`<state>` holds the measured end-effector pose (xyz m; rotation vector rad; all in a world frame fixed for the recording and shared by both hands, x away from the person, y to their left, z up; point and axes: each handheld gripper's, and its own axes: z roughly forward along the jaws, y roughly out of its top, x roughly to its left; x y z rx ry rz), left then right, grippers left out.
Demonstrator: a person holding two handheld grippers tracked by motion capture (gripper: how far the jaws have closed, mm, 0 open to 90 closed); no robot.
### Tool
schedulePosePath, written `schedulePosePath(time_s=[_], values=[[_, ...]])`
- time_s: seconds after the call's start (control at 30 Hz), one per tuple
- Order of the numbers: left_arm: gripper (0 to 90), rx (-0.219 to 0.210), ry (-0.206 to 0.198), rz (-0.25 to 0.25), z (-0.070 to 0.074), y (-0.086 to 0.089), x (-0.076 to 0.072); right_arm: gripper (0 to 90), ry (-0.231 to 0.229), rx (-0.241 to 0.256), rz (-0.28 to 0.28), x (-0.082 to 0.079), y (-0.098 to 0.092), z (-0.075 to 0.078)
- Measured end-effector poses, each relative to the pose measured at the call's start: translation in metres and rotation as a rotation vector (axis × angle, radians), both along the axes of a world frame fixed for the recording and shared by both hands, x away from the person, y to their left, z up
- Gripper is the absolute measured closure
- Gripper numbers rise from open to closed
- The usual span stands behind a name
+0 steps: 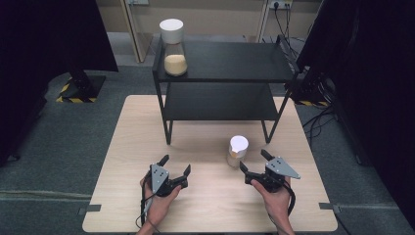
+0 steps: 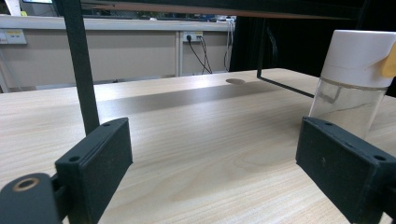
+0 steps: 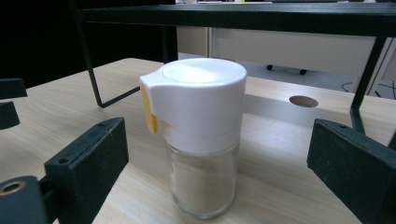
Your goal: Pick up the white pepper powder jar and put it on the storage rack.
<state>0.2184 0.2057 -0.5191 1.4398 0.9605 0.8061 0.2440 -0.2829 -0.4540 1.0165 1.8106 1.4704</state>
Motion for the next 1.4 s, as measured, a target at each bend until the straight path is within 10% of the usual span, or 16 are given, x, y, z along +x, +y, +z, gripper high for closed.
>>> schedulePosePath(time_s=[0.83, 1.4], values=[[10.1, 0.003, 0.002, -0.003, 0.001, 0.000, 0.000, 11.1, 0.081, -0.044, 0.035, 0.046, 0.024, -0.014], [10.1, 0.005, 0.003, -0.006, 0.001, 0.000, 0.001, 30.7, 0.065, -0.050, 0.021, 0.052, 0.032, -0.024]])
